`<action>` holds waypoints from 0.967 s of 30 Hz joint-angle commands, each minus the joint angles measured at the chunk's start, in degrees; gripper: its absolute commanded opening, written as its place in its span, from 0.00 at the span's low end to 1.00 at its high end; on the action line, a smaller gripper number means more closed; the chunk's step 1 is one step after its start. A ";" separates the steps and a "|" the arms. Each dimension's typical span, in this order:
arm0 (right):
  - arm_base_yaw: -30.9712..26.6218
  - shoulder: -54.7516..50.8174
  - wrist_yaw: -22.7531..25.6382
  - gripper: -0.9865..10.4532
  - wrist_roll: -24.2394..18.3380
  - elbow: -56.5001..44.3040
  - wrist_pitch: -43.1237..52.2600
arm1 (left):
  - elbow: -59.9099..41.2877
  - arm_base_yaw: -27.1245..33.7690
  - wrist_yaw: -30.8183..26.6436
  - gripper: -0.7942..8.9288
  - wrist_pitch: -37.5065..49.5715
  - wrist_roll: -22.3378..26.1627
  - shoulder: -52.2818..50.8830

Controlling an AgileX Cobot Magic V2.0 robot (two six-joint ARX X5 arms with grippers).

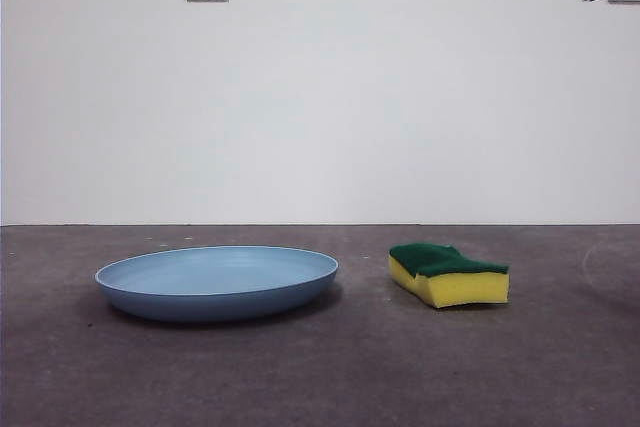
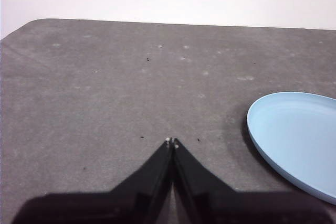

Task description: Pick up the plate,pick up the cloth,clean the plate with the cloth

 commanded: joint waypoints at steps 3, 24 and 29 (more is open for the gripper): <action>0.02 -0.09 0.15 0.09 0.55 -0.24 0.33 | -0.59 0.15 0.13 0.08 -0.28 -0.26 -0.15; -30.12 -25.35 -13.40 0.09 -11.91 -21.20 13.42 | -0.59 0.15 0.11 0.08 -0.28 -0.26 -0.15; -31.65 -32.54 -17.77 0.09 -11.80 -30.77 15.63 | -0.59 0.15 0.11 0.08 -0.28 -0.26 -0.15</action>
